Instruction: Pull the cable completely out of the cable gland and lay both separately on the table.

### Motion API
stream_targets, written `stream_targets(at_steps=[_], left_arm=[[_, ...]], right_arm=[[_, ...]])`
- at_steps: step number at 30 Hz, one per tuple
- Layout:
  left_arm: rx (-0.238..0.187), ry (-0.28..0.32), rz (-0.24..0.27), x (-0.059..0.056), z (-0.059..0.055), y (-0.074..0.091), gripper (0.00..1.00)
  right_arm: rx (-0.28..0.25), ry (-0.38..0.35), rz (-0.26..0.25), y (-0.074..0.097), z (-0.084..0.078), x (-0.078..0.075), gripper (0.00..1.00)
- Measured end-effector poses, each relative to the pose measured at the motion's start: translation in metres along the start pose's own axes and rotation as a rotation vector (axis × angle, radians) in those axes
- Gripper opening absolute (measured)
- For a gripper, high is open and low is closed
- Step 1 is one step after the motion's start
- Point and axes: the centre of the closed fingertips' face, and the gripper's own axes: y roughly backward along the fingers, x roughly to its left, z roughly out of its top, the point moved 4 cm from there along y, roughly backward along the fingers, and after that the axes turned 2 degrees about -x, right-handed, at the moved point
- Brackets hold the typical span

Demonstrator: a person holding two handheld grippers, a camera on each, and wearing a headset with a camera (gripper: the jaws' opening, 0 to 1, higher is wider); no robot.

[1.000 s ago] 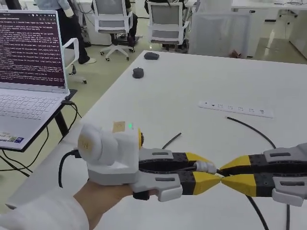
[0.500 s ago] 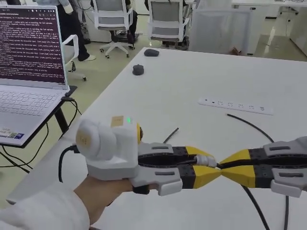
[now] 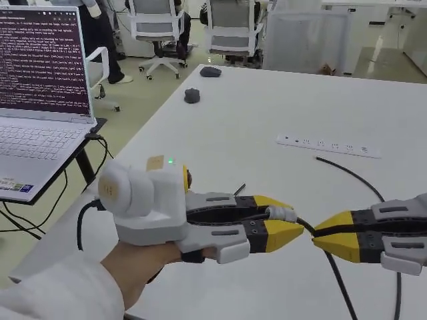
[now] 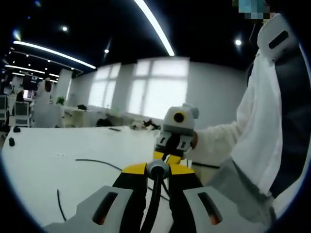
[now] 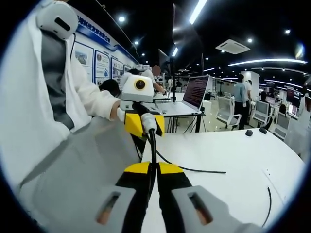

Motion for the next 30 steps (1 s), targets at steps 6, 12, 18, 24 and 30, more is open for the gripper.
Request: stream_targets(at_steps=[6, 12, 18, 24, 30], left_arm=[[-0.03, 0.007, 0.009, -0.001, 0.006, 0.001, 0.16], [-0.04, 0.013, 0.013, -0.002, 0.008, 0.0, 0.16], [-0.035, 0.01, 0.013, -0.003, 0.008, -0.001, 0.16], [-0.021, -0.005, 0.017, -0.003, 0.006, -0.001, 0.16], [-0.024, -0.002, 0.025, 0.001, 0.006, 0.001, 0.16]], right_arm=[[0.045, -0.023, -0.014, 0.003, -0.019, -0.003, 0.03], [0.106, -0.029, -0.012, 0.003, -0.038, -0.003, 0.03], [0.115, -0.04, -0.017, 0.004, -0.043, -0.003, 0.02], [0.127, -0.027, -0.021, 0.004, -0.044, -0.003, 0.03], [0.085, -0.005, -0.019, 0.003, -0.028, -0.002, 0.08]])
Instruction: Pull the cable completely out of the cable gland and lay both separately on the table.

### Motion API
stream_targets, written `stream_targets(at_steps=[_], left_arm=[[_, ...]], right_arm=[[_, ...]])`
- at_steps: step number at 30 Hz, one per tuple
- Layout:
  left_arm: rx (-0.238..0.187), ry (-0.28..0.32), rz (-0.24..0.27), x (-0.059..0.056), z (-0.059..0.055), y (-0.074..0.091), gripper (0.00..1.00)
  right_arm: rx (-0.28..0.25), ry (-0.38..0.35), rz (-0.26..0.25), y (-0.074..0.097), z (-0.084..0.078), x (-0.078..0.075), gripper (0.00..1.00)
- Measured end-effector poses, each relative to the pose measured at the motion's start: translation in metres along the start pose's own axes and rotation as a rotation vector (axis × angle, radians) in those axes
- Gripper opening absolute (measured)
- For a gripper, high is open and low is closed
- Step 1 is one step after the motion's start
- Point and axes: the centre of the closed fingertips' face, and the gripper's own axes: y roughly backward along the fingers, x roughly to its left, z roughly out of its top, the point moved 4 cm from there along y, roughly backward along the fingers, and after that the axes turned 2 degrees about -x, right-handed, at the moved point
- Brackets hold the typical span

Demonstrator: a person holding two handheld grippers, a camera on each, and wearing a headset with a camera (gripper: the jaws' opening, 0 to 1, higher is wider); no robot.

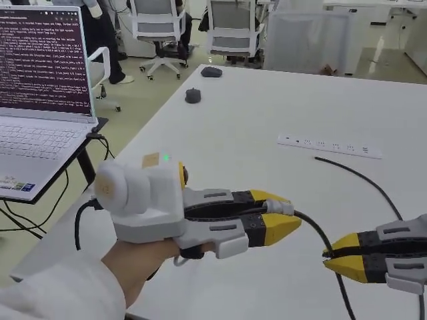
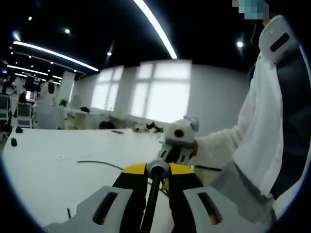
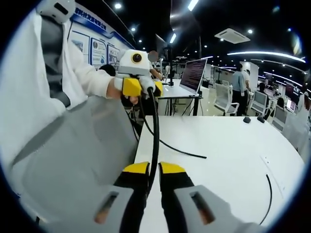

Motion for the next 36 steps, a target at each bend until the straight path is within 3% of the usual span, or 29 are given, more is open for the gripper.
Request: stream_targets(at_steps=[6, 10, 18, 36], left_arm=[[0.012, -0.002, -0.003, 0.001, -0.003, -0.001, 0.16], [0.025, -0.012, -0.01, -0.001, -0.005, -0.001, 0.16], [0.055, -0.031, -0.029, -0.005, -0.01, -0.004, 0.16], [0.051, -0.017, -0.025, -0.005, -0.009, -0.005, 0.16]], right_arm=[[-0.094, 0.048, -0.006, -0.002, 0.036, -0.001, 0.11], [-0.131, 0.066, 0.008, -0.006, 0.049, 0.001, 0.11], [-0.137, 0.072, 0.04, -0.012, 0.05, 0.005, 0.03], [-0.134, 0.064, 0.042, -0.014, 0.044, 0.004, 0.02]])
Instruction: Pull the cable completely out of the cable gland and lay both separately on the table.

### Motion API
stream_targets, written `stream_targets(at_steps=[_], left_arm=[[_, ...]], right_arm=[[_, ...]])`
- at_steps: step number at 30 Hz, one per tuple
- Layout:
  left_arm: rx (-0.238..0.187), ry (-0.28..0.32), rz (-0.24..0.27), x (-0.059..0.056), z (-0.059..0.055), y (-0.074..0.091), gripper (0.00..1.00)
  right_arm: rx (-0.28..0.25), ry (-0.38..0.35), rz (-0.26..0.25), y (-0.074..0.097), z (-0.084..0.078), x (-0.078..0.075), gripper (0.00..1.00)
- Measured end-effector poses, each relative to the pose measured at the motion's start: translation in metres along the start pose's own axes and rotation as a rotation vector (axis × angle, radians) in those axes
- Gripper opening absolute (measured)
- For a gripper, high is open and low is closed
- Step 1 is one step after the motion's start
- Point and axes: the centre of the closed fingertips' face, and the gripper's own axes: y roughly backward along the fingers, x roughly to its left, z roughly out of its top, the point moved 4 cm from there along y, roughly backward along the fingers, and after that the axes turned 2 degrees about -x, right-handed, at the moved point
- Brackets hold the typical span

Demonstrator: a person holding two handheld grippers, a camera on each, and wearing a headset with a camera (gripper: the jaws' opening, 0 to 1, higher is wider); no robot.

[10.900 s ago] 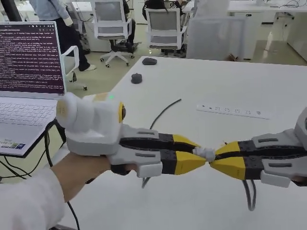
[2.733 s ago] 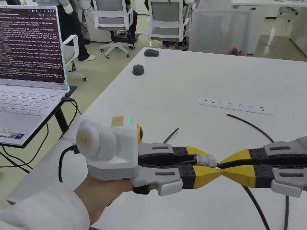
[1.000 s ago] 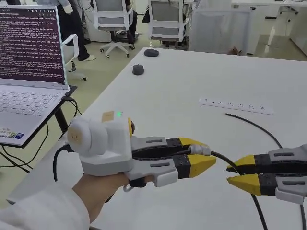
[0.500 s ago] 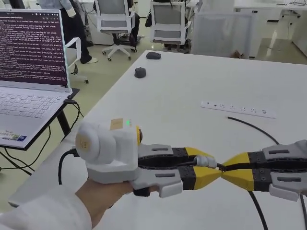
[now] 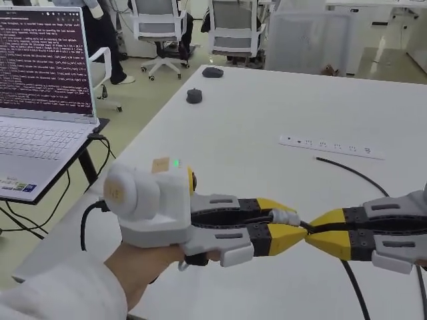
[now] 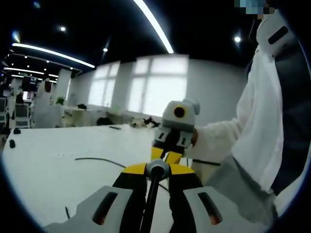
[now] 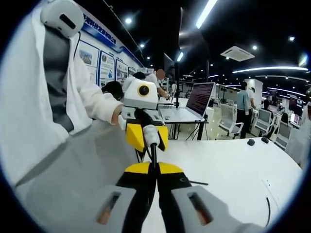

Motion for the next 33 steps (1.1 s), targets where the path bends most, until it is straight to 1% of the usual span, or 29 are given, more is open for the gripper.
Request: stream_targets(at_steps=[9, 12, 17, 19, 25, 29, 33], left_arm=[[-0.01, 0.0, 0.007, 0.002, 0.002, 0.002, 0.16], [-0.018, 0.003, 0.013, 0.004, 0.003, 0.003, 0.16], [-0.026, 0.005, 0.019, 0.007, 0.004, 0.005, 0.16], [-0.029, 0.008, 0.021, 0.007, 0.004, 0.005, 0.16], [-0.027, 0.007, 0.02, 0.007, 0.004, 0.004, 0.16], [-0.029, 0.011, 0.022, 0.008, 0.004, 0.004, 0.16], [-0.026, 0.011, 0.019, 0.009, 0.003, 0.003, 0.16]], right_arm=[[0.054, -0.004, -0.019, 0.006, -0.017, -0.002, 0.02], [0.082, -0.007, -0.027, 0.009, -0.026, -0.002, 0.02], [0.155, -0.022, -0.038, 0.015, -0.05, -0.003, 0.02], [0.172, -0.035, -0.04, 0.017, -0.059, -0.002, 0.02], [0.209, -0.067, -0.044, 0.021, -0.077, 0.002, 0.02], [0.23, -0.078, -0.046, 0.023, -0.085, 0.003, 0.02], [0.231, -0.081, -0.048, 0.024, -0.086, 0.004, 0.02]])
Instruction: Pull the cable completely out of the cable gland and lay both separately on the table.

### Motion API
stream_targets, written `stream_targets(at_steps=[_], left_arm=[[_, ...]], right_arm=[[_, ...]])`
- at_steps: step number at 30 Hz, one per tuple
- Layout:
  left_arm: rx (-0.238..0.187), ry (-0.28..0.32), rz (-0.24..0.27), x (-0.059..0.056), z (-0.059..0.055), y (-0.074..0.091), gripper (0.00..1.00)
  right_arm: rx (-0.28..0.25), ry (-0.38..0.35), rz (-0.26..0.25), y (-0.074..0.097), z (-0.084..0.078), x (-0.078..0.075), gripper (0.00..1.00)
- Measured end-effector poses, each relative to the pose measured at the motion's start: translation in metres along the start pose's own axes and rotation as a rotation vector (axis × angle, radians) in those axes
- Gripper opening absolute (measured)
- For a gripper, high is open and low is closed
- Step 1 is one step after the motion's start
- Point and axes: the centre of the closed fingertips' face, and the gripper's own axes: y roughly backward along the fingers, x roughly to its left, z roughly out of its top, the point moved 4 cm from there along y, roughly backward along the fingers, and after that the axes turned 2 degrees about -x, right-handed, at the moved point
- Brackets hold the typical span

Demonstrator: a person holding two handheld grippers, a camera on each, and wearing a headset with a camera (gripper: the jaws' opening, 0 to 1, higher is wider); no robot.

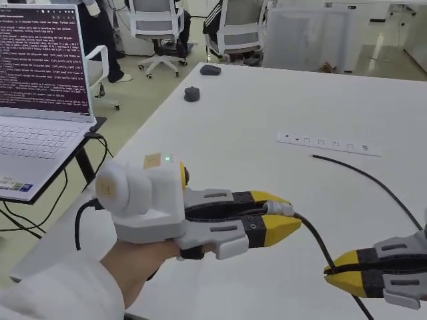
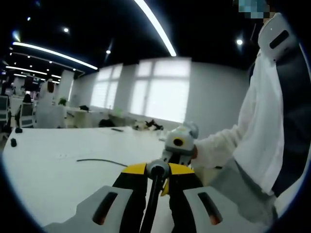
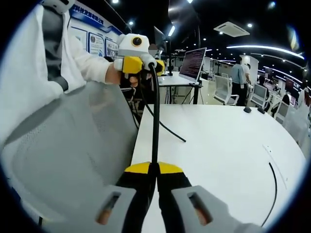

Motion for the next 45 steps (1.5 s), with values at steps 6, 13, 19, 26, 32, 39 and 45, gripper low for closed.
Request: stream_targets(at_steps=[6, 13, 19, 26, 32, 39, 45], left_arm=[[0.001, 0.005, 0.003, 0.001, -0.001, 0.0, 0.16], [0.008, 0.021, 0.005, 0.001, -0.005, 0.001, 0.16], [0.032, 0.04, -0.015, -0.004, -0.013, -0.003, 0.16], [0.035, 0.089, -0.048, -0.013, -0.023, -0.003, 0.16], [0.04, 0.09, -0.08, -0.017, -0.022, -0.003, 0.16], [0.045, 0.118, -0.105, -0.015, -0.021, 0.006, 0.16], [0.063, 0.122, -0.151, -0.007, -0.017, 0.022, 0.16]], right_arm=[[0.007, -0.001, -0.013, 0.002, 0.002, -0.001, 0.03], [-0.068, -0.014, -0.055, 0.008, 0.027, -0.003, 0.16], [-0.233, -0.002, -0.077, 0.016, 0.075, -0.002, 0.18], [-0.232, 0.006, -0.068, 0.009, 0.092, 0.01, 0.15], [-0.178, 0.013, -0.056, 0.004, 0.091, 0.021, 0.05], [-0.112, -0.007, -0.058, -0.006, 0.096, 0.022, 0.04], [-0.066, 0.001, -0.088, -0.021, 0.107, 0.026, 0.04]])
